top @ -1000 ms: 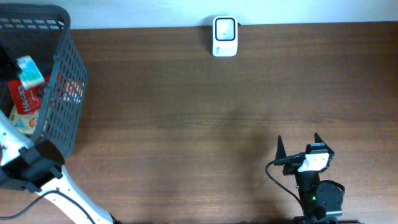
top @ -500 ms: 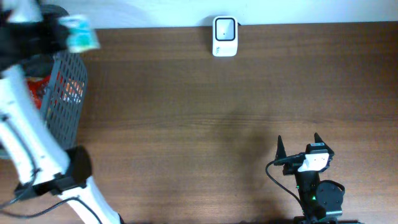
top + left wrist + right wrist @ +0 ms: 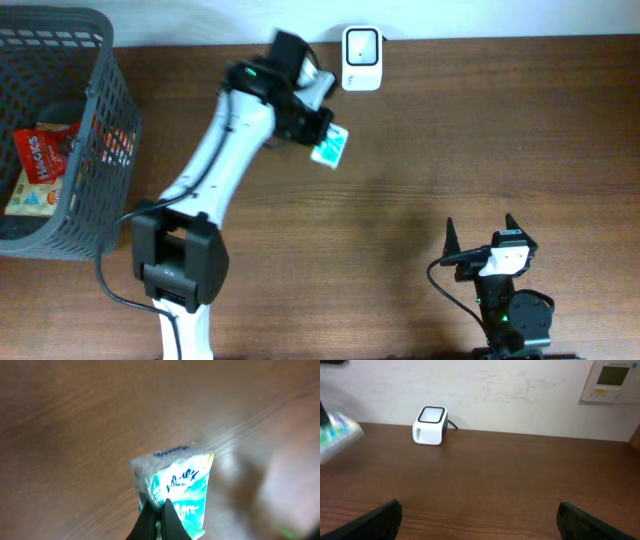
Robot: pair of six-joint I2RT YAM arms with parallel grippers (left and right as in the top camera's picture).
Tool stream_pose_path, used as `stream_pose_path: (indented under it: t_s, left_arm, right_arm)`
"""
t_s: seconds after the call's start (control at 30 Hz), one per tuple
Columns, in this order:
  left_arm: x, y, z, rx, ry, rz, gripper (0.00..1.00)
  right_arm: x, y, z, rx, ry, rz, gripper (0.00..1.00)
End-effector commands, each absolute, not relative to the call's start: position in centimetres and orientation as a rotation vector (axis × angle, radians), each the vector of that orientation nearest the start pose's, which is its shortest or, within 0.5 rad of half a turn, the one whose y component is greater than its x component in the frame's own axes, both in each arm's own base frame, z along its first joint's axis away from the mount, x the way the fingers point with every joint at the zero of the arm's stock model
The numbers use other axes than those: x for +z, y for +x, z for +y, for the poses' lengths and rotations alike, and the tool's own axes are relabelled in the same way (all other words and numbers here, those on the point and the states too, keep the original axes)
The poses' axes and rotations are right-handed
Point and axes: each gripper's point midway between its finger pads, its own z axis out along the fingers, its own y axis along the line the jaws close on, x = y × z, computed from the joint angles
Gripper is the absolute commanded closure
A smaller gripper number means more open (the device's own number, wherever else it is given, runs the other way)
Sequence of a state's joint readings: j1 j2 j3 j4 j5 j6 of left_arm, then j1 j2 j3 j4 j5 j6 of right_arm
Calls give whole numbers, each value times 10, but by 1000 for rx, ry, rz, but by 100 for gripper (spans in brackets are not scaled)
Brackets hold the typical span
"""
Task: Scan the item barcode
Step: 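Carry the tissue pack out and drop it on the table center, then reach the left gripper into the basket and grasp the orange box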
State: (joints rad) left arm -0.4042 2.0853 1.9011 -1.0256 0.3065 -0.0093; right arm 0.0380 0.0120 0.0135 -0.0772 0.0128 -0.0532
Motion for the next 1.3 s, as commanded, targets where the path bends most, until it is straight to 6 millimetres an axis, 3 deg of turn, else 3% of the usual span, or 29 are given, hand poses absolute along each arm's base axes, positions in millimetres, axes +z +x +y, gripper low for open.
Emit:
stream_pose_path:
  t_s: [0.0,0.07,0.13,0.17,0.2,0.23,0.33,0.37,0.4,0.47,0.57,0.63,0.73,0.8,0.87,0.93,0.97,1.1,1.2,1.27]
  left_arm:
    - [103,424,-225,-326,592,2772,100]
    - [94,417,-228,-320,613,2786,85]
    - [93,416,-229,-314,619,2788,80]
    - [93,416,-228,-307,622,2785,73]
    - [96,418,-228,-304,620,2779,59]
    - [101,419,-227,-306,617,2772,56]
    - [138,429,-219,-307,580,2729,41]
    - [160,436,-210,-289,551,2700,39]
    - [187,443,-196,-245,511,2665,35]
    - [252,457,-154,-116,388,2566,1]
    - [329,462,-102,-37,309,2418,1]
    - [376,458,-56,9,207,2327,1]
    - [419,445,19,85,0,2239,1]
    - [432,434,72,150,-146,2202,1]
    - [429,418,143,230,-346,2194,1]
    - [413,407,188,248,-531,2208,1]
    - [395,399,212,251,-644,2236,1]
    - [333,390,254,182,-802,2364,5]
    - [285,398,268,56,-859,2440,21]
    - [253,404,272,7,-884,2491,22]
  right_arm:
    - [155,246,5,-30,-56,1652,2]
    - [155,246,5,-30,-56,1652,2]
    - [155,246,5,-30,-56,1652,2]
    - [155,246,5,-30,-56,1652,2]
    - [155,246,5,-31,-56,1652,2]
    - [155,246,5,-30,-56,1652,2]
    - [155,246,5,-30,-56,1652,2]
    - [155,246,5,-30,-56,1652,2]
    - [155,246,5,-30,-56,1652,2]
    - [155,246,5,-31,-56,1652,2]
    - [155,246,5,-30,-56,1652,2]
    - [155,246,5,-31,-56,1652,2]
    - [155,246,5,-30,-56,1652,2]
    - [155,246,5,-31,-56,1652,2]
    - [155,246,5,-30,-56,1652,2]
    - [155,246,5,-31,-56,1652,1]
    - [155,246,5,-30,-56,1652,2]
    - [155,246,5,-30,-56,1652,2]
    - [155,246,5,-30,-56,1652,2]
    - [155,246,5,-31,-56,1652,2]
